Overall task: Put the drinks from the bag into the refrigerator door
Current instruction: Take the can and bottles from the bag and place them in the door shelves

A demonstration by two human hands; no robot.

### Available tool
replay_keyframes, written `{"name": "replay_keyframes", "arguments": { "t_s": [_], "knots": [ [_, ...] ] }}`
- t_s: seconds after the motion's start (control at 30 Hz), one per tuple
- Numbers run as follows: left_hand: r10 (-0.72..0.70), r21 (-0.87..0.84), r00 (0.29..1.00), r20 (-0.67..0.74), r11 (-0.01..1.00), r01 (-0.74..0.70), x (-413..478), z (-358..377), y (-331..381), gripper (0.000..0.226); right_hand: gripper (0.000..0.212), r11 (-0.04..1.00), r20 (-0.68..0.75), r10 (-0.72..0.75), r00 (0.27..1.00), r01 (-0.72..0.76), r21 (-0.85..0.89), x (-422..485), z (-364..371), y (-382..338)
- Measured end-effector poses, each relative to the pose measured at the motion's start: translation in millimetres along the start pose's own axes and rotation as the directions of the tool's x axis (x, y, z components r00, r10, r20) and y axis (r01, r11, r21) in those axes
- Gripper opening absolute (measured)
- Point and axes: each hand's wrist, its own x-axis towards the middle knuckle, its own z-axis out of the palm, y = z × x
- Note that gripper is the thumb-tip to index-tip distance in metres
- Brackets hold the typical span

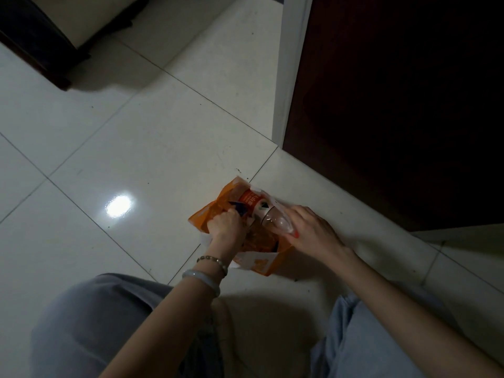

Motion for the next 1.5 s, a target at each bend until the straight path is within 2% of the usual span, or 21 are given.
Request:
{"name": "replay_keyframes", "arguments": {
  "t_s": [0.13,0.2,0.27,0.33,0.4,0.57,0.67,0.8,0.9,1.03,1.13,1.23,1.4,1.5],
  "knots": [
    [-0.025,0.014,0.998,0.061,1.000,0.024,-8,13,-5,0.051,0.026,0.993,0.047,0.111,0.993,-0.108,-0.054,2,5,0],
    [-0.044,-0.045,0.999,0.000,0.998,0.044,-12,18,-6,0.070,0.015,0.992,-0.013,0.114,0.993,-0.115,-0.060,3,5,-4],
    [-0.040,-0.079,0.997,-0.067,0.996,0.035,-15,15,-6,0.074,0.012,0.993,-0.008,0.111,0.994,-0.112,-0.041,3,2,-11],
    [-0.014,-0.116,0.992,-0.122,0.993,0.000,-19,6,-6,0.072,0.015,0.996,0.030,0.091,0.995,-0.090,-0.018,4,8,-12],
    [0.008,-0.124,0.984,-0.179,0.992,-0.031,-25,-1,-7,0.069,0.031,0.994,0.094,0.102,0.990,-0.097,-0.059,7,21,-5],
    [0.061,-0.107,0.959,-0.277,0.990,-0.094,-37,-10,-19,0.069,0.046,0.971,0.218,0.237,0.947,-0.222,-0.089,13,30,5],
    [0.091,-0.103,0.946,-0.312,0.986,-0.129,-42,-12,-24,0.070,0.051,0.938,0.320,0.345,0.882,-0.317,-0.137,18,33,7],
    [0.112,-0.089,0.939,-0.326,0.985,-0.148,-45,-12,-23,0.068,0.061,0.902,0.311,0.430,0.847,-0.415,-0.117,24,40,7],
    [0.117,-0.094,0.940,-0.320,0.984,-0.154,-45,-12,-23,0.066,0.058,0.883,0.269,0.466,0.843,-0.424,-0.202,27,40,0],
    [0.148,-0.104,0.942,-0.303,0.977,-0.187,-48,-16,-24,0.063,0.052,0.882,0.234,0.443,0.865,-0.375,-0.286,27,36,-9],
    [0.175,-0.121,0.946,-0.274,0.969,-0.214,-52,-29,-28,0.060,0.049,0.915,0.236,0.390,0.890,-0.347,-0.207,28,19,-28],
    [0.180,-0.097,0.945,-0.274,0.972,-0.213,-60,-49,-39,0.058,0.035,0.955,0.119,0.287,0.951,-0.275,-0.108,36,-10,-56],
    [0.199,-0.113,0.943,-0.266,0.965,-0.236,-108,-120,-58,0.060,0.024,0.963,0.029,0.269,0.963,-0.270,0.015,41,-97,-116],
    [0.242,-0.106,0.932,-0.269,0.955,-0.278,-154,-183,-67,0.063,0.023,0.971,0.042,0.234,0.971,-0.236,0.038,12,-173,-161]
  ]
}}
